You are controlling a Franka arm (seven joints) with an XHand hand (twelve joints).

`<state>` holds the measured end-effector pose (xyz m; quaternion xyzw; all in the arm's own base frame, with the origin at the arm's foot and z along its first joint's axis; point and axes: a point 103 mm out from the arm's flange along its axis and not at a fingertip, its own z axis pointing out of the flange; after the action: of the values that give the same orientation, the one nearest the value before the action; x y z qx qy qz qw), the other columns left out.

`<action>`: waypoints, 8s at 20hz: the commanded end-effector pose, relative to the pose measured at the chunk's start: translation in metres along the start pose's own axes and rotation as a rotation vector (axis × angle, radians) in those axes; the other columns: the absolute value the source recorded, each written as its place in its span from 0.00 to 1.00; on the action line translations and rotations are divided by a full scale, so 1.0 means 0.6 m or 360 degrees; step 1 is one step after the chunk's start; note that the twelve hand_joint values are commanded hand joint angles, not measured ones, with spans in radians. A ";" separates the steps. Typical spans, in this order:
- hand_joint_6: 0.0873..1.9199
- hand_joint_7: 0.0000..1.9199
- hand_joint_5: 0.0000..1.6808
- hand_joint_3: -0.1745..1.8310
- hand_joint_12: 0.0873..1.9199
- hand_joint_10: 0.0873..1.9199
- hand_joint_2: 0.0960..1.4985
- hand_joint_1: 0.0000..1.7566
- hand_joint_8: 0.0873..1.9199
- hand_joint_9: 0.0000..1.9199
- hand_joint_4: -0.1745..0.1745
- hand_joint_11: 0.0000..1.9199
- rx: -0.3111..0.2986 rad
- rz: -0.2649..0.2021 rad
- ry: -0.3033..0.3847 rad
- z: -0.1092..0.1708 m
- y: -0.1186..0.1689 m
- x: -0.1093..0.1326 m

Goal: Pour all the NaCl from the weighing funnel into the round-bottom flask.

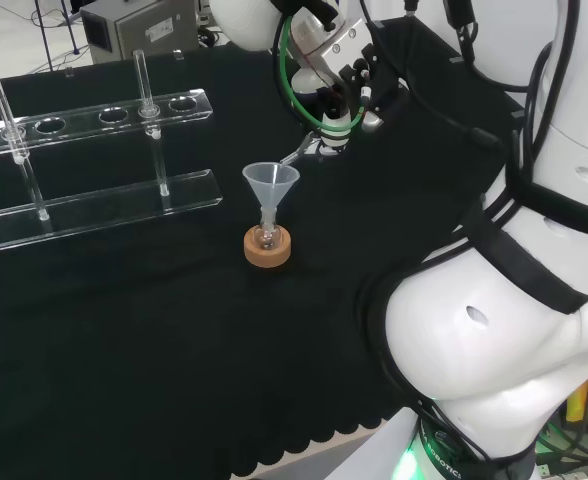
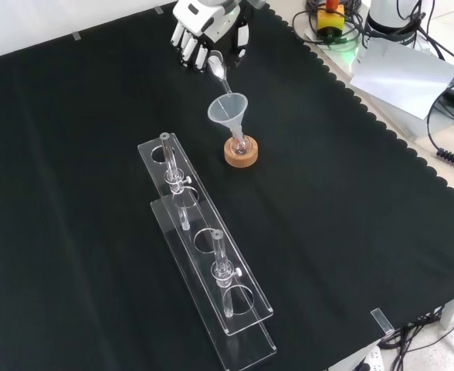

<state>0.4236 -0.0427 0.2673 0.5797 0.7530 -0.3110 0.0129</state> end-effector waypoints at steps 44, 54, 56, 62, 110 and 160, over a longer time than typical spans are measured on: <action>0.47 0.29 0.69 0.48 0.61 0.21 0.39 0.63 0.32 0.46 1.00 0.32 0.0069 0.0004 -0.0286 -0.026 0.022 0.016; 0.47 0.28 0.68 0.48 0.61 0.21 0.39 0.63 0.32 0.46 1.00 0.32 0.0059 0.0012 -0.0314 -0.038 0.023 0.032; 0.47 0.28 0.68 0.48 0.61 0.21 0.39 0.63 0.32 0.46 1.00 0.32 0.0062 0.0007 -0.0318 -0.037 0.023 0.031; 0.47 0.28 0.68 0.48 0.61 0.21 0.39 0.62 0.32 0.46 1.00 0.32 0.0084 -0.0001 -0.0341 -0.036 0.021 0.019; 0.47 0.27 0.68 0.47 0.61 0.21 0.40 0.62 0.32 0.45 1.00 0.32 0.0172 0.0038 -0.0634 -0.067 0.011 0.050; 0.47 0.25 0.68 0.47 0.61 0.22 0.40 0.62 0.32 0.43 1.00 0.30 0.0229 0.0106 -0.0794 -0.097 0.007 0.073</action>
<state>0.4330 0.0238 0.2955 0.5072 0.6828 -0.4979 0.1693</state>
